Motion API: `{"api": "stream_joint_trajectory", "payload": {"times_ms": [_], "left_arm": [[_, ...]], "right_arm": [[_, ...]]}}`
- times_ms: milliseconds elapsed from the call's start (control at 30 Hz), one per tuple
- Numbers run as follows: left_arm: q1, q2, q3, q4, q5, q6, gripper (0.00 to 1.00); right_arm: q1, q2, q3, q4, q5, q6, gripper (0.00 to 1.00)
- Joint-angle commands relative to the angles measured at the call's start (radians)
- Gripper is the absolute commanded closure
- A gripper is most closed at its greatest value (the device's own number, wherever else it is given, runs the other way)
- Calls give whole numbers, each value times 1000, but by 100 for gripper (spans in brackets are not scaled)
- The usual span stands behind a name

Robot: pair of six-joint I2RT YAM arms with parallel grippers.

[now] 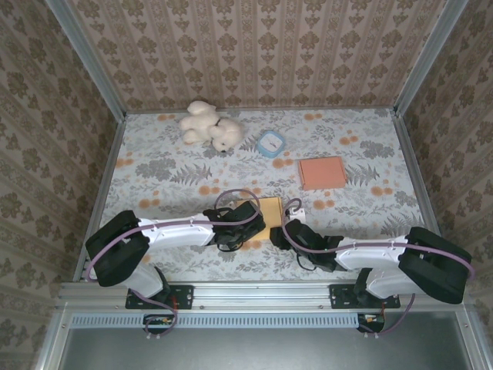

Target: Fold the paper box

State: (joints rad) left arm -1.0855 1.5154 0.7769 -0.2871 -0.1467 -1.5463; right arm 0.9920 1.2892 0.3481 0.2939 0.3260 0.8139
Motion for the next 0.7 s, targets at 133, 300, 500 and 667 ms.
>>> {"api": "stream_joint_trajectory", "payload": {"times_ms": [133,300,500,667], "left_arm": [[9,41,-47,-121,-1,26,14],[11,39,-48,-123,1,32,13],[12,38,-45,-126,4,37,13],[13,35,-39,-131,1,38,13]], "right_arm": [[7,47,12,-25,6,-20,56],[8,53,12,-32,24,-21,54],[10,58,16,-36,30,-23,54],[12,64,15,-35,34,-22,54]]}}
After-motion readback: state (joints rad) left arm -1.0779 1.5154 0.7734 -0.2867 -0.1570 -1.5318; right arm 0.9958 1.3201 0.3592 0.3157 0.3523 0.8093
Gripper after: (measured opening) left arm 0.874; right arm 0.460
